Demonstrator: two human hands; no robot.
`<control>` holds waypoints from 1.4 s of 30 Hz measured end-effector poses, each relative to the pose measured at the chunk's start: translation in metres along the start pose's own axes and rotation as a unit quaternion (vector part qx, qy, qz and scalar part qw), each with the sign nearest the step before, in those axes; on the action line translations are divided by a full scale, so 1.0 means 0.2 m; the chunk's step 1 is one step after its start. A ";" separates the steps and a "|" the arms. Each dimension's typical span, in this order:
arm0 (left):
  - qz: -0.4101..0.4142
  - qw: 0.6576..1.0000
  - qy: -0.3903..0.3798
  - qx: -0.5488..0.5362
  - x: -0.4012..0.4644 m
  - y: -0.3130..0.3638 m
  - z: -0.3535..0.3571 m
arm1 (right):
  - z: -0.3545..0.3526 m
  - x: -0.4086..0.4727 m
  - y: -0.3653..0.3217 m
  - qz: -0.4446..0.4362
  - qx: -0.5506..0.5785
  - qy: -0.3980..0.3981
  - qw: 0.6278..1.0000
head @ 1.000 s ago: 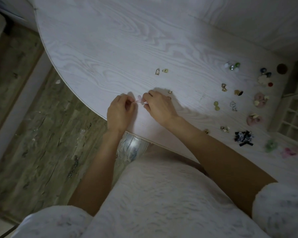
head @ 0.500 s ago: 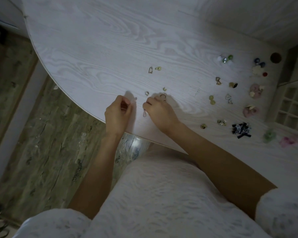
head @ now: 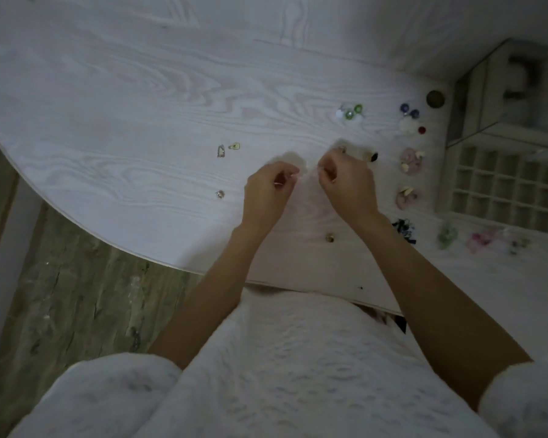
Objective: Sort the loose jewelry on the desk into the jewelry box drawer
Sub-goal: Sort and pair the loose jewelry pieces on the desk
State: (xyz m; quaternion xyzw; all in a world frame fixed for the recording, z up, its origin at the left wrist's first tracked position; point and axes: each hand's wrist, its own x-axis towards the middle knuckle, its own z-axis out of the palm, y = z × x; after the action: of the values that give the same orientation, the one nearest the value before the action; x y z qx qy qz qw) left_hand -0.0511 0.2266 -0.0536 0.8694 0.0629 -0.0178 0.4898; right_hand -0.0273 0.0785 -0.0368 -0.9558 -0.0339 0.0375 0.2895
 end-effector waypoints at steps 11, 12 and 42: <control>0.004 0.994 -0.037 0.101 0.01 -0.01 0.11 | 0.03 0.06 0.13 0.033 -0.018 0.011 0.999; 0.008 0.993 -0.028 0.112 0.00 -0.01 0.10 | 0.02 0.06 0.13 0.025 -0.016 0.014 0.999; 0.054 0.995 -0.005 0.088 -0.02 0.00 -0.09 | -0.04 0.09 -0.01 -0.104 -0.125 -0.046 0.986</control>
State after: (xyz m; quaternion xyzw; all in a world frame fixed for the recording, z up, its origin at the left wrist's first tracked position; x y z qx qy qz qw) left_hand -0.0547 0.2413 -0.0434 0.9111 0.0113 -0.0014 0.4119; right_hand -0.0098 0.0777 -0.0302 -0.9731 -0.1509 0.0465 0.1677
